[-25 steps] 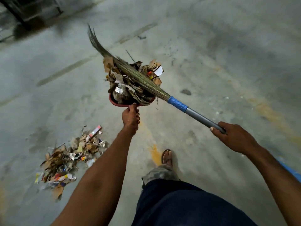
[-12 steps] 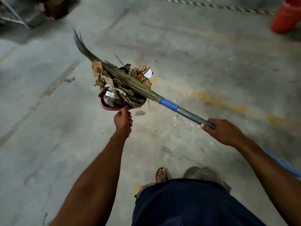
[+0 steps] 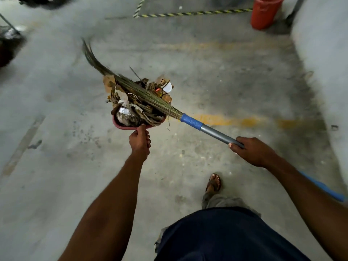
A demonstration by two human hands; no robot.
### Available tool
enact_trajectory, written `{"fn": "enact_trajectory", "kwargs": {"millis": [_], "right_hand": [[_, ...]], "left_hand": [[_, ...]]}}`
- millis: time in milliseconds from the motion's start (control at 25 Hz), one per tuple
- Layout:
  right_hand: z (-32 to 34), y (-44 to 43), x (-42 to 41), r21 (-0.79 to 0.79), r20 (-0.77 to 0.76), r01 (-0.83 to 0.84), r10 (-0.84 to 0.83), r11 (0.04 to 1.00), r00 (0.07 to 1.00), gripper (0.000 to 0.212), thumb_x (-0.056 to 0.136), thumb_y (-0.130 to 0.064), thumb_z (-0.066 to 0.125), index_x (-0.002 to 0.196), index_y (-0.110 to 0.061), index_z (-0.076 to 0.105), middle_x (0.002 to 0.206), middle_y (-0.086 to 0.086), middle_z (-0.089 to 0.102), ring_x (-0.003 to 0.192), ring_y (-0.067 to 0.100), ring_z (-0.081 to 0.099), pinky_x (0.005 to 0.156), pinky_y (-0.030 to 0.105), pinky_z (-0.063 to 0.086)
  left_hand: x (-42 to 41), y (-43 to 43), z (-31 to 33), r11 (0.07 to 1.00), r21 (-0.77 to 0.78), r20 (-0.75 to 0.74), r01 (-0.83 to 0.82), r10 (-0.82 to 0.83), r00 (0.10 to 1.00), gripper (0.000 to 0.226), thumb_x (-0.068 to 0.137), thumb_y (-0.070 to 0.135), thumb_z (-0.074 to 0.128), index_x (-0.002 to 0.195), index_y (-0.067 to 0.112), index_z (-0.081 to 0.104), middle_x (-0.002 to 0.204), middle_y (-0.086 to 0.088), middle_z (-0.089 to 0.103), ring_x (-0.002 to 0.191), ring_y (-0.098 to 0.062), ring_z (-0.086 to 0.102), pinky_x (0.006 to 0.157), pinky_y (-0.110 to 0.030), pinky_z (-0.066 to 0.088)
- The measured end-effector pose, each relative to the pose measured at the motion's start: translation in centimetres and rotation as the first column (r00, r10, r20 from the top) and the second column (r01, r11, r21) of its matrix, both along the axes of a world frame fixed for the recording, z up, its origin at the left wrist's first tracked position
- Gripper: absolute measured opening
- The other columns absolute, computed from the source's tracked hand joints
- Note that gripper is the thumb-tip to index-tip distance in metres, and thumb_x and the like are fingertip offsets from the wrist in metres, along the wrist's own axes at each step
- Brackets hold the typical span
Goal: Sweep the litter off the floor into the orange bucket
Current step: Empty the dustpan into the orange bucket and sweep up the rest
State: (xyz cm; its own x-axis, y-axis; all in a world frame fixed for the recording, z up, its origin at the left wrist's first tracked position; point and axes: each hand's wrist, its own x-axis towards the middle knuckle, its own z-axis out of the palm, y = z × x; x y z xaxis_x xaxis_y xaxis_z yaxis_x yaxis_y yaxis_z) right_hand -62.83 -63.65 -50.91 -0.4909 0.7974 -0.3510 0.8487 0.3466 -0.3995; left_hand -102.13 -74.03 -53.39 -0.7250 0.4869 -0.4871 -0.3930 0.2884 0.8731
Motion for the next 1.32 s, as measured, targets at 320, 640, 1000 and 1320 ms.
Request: {"fn": "enact_trajectory", "kwargs": {"millis": [320, 640, 1000, 1320], "right_hand": [[-0.1, 19.3, 2.5, -0.001, -0.046, 0.079, -0.079, 0.997, 0.996, 0.039, 0.1, -0.061, 0.046, 0.081, -0.028, 0.051, 0.069, 0.0, 0.057, 0.06, 0.017, 0.056, 0.056, 0.036, 0.04], [0.0, 38.0, 3.5, 0.01, -0.078, 0.213, -0.212, 0.977, 0.974, 0.039, 0.101, -0.056, 0.05, 0.078, -0.024, 0.052, 0.064, 0.002, 0.055, 0.057, 0.018, 0.055, 0.051, 0.033, 0.035], [-0.5, 59.4, 3.2, 0.033, -0.06, 0.352, -0.35, 0.935, 0.935, 0.04, 0.101, -0.059, 0.047, 0.084, -0.023, 0.054, 0.067, 0.003, 0.058, 0.059, 0.018, 0.057, 0.053, 0.034, 0.039], [-1.4, 79.1, 5.6, 0.02, -0.042, 0.452, -0.451, 0.892, 0.892, 0.037, 0.101, -0.061, 0.047, 0.083, -0.029, 0.053, 0.068, -0.002, 0.056, 0.058, 0.015, 0.055, 0.052, 0.034, 0.039]], "left_hand": [[2.1, 22.8, 0.9, 0.995, 0.004, -0.013, 0.095, -0.095, 0.995, 0.031, 0.097, 0.031, 0.064, 0.076, 0.01, 0.053, 0.061, -0.003, 0.046, 0.044, -0.013, 0.034, 0.043, -0.022, 0.026], [2.1, 46.6, 1.3, 0.973, 0.044, -0.05, 0.228, -0.225, 0.973, 0.035, 0.097, 0.032, 0.065, 0.075, 0.008, 0.053, 0.061, -0.004, 0.044, 0.046, -0.014, 0.034, 0.044, -0.023, 0.025], [2.0, 75.2, 1.3, 0.916, 0.016, -0.043, 0.4, -0.399, 0.916, 0.032, 0.098, 0.032, 0.064, 0.077, 0.009, 0.056, 0.061, -0.003, 0.048, 0.044, -0.012, 0.036, 0.042, -0.021, 0.027], [5.4, 99.1, 0.2, 0.858, 0.006, -0.048, 0.514, -0.513, 0.857, 0.032, 0.098, 0.033, 0.063, 0.077, 0.009, 0.058, 0.057, -0.001, 0.049, 0.043, -0.011, 0.037, 0.041, -0.022, 0.028]]}}
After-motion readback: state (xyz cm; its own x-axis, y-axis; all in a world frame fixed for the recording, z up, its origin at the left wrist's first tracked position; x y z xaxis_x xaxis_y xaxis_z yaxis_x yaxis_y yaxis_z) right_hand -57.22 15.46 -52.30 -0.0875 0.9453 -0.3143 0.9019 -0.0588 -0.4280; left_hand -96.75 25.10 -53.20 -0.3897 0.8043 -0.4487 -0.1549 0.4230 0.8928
